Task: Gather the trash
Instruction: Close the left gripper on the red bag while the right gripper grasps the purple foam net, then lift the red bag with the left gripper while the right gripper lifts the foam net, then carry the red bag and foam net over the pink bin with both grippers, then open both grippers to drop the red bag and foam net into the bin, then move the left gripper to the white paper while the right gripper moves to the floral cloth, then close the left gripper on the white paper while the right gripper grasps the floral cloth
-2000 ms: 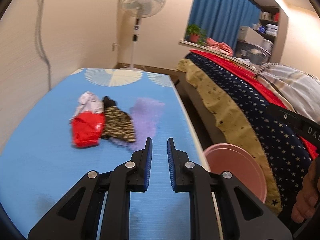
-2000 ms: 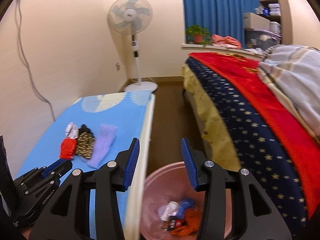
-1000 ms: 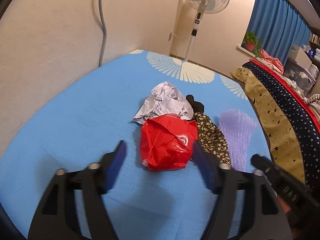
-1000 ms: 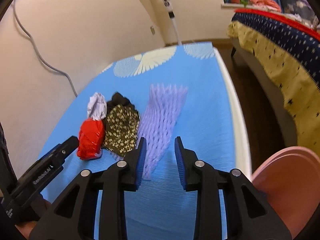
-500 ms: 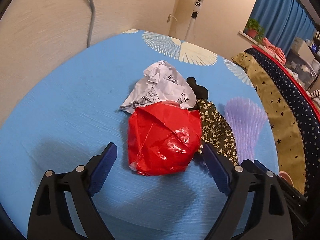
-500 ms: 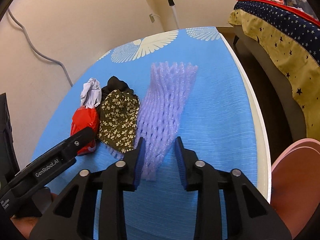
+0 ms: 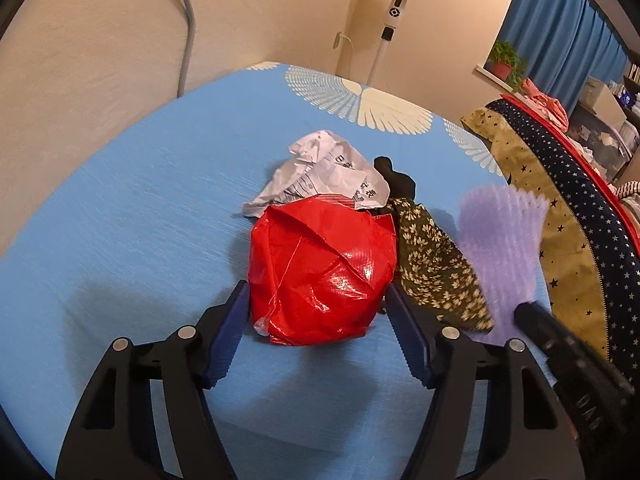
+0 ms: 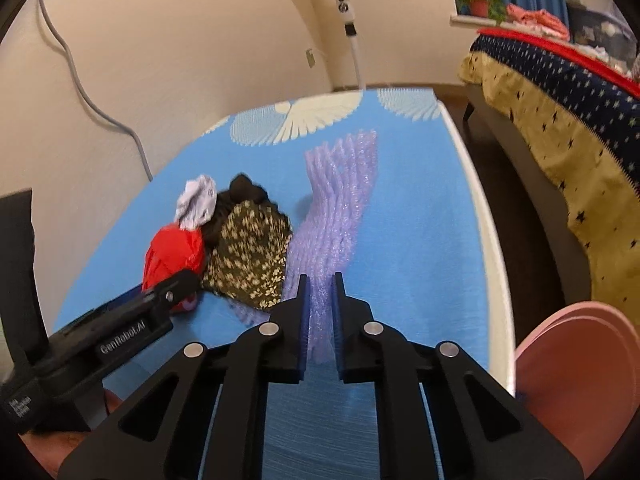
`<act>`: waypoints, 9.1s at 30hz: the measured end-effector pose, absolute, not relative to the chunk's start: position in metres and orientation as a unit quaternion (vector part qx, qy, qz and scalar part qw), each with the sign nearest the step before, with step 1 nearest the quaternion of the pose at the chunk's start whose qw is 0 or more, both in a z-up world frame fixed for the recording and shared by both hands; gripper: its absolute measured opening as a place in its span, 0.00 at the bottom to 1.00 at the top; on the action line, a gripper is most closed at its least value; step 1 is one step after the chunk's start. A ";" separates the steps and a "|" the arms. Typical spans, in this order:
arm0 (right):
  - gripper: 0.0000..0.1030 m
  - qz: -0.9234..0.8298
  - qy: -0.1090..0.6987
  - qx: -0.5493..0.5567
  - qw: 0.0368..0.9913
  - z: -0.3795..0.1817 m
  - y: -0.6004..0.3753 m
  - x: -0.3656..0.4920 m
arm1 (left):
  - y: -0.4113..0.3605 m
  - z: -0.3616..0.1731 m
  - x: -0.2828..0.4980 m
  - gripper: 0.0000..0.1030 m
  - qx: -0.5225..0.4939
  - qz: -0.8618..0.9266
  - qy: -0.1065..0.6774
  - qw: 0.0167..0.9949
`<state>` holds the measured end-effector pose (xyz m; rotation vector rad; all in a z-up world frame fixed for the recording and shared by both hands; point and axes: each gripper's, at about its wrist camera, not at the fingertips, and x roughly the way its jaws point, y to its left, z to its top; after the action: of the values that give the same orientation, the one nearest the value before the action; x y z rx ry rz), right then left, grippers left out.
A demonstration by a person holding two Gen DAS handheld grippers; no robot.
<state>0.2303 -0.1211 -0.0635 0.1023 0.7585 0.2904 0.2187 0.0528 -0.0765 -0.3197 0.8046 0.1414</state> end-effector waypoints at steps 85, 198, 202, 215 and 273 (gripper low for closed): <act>0.10 -0.074 0.262 0.014 0.962 0.056 -0.305 0.070 | -0.130 -0.003 0.097 0.65 -0.007 -0.141 0.271 0.952; 0.31 0.177 0.413 0.066 0.891 -0.090 -0.101 0.256 | 0.096 -0.086 0.256 0.47 -0.248 0.088 0.368 0.892; 0.16 0.179 0.423 0.059 0.886 -0.093 -0.098 0.257 | 0.093 -0.088 0.258 0.46 -0.245 0.082 0.373 0.891; 0.01 0.188 0.384 0.074 0.901 -0.074 -0.103 0.245 | 0.088 -0.072 0.252 0.00 -0.210 0.080 0.357 0.907; 0.00 0.176 0.329 0.081 0.924 -0.025 -0.122 0.216 | 0.103 -0.038 0.241 0.00 -0.175 0.096 0.337 0.920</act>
<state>0.2160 -0.1224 -0.0250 0.1661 0.6760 0.3602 0.2412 0.1033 -0.0379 -0.3599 0.6928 0.1974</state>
